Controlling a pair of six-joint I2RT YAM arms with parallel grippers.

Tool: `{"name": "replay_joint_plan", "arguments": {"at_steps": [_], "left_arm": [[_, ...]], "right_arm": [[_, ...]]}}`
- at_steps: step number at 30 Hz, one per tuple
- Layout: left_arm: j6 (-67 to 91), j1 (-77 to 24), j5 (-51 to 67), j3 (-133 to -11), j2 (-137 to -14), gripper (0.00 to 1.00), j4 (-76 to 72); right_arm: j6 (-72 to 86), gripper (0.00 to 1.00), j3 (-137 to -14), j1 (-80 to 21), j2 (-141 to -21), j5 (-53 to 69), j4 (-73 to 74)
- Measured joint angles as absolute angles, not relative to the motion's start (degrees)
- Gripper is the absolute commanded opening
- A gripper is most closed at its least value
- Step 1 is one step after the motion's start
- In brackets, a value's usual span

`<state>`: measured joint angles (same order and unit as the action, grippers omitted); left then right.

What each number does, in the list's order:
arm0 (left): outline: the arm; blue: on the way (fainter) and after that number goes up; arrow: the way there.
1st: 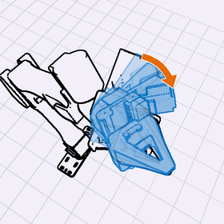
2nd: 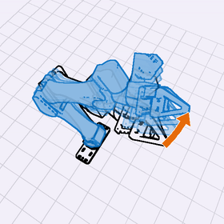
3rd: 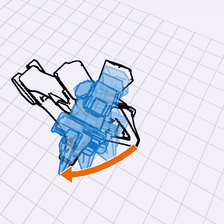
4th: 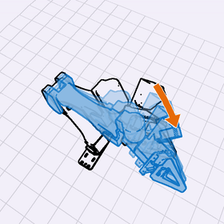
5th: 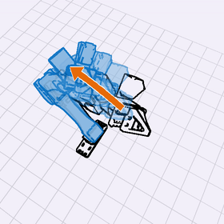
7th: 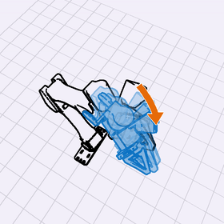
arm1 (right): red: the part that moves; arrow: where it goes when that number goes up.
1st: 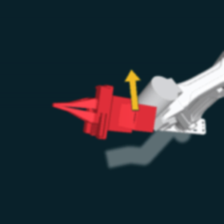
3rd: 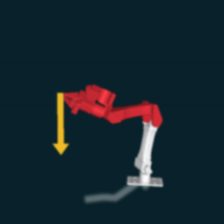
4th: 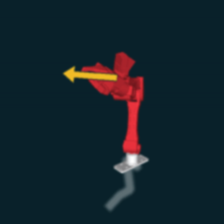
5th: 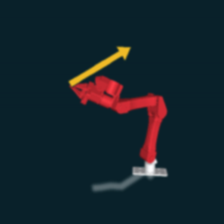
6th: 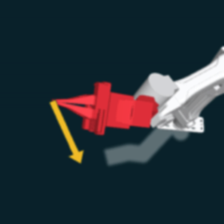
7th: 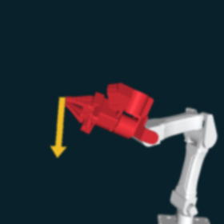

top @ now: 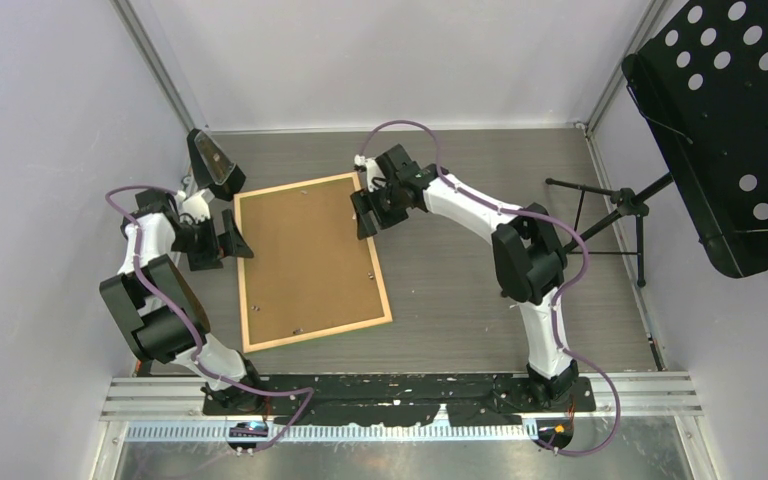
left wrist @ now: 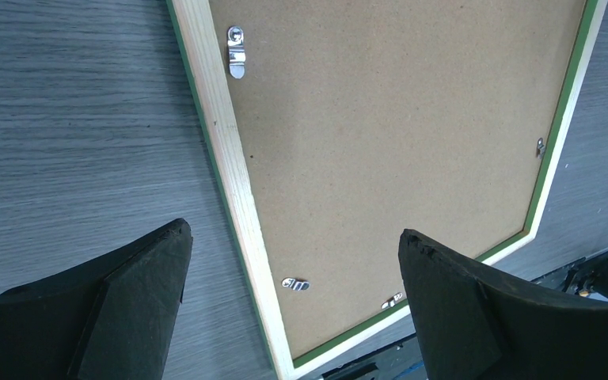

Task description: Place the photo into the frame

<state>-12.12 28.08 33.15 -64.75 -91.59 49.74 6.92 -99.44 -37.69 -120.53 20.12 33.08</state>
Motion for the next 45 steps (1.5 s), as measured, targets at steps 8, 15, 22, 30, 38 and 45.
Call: {"name": "replay_joint_plan", "arguments": {"at_steps": [8,15,22,30,38,45], "left_arm": [[-11.92,28.08,33.76,-64.55,-91.59,1.0,49.69],[-10.96,28.08,34.7,-64.55,-91.59,1.0,49.69],[-10.9,28.08,34.79,-64.55,-91.59,1.0,49.67],[-10.87,28.08,34.81,-64.4,-91.59,0.99,49.5],[-10.87,28.08,35.22,-63.46,-91.59,0.99,49.43],[-10.87,28.08,35.29,-61.67,-91.22,0.99,48.31]], "right_arm": [[5.69,0.63,-100.18,-37.78,-124.7,15.86,30.55],[5.89,0.53,-102.1,-37.76,-129.05,14.44,29.89],[6.39,0.41,-102.74,-37.78,-129.56,13.89,29.54],[8.08,0.32,-102.39,-37.98,-130.02,13.1,28.53],[9.76,0.13,-100.86,-38.0,-129.34,11.7,27.11],[11.62,0.05,-95.48,-36.05,-126.54,11.84,23.2]]}}
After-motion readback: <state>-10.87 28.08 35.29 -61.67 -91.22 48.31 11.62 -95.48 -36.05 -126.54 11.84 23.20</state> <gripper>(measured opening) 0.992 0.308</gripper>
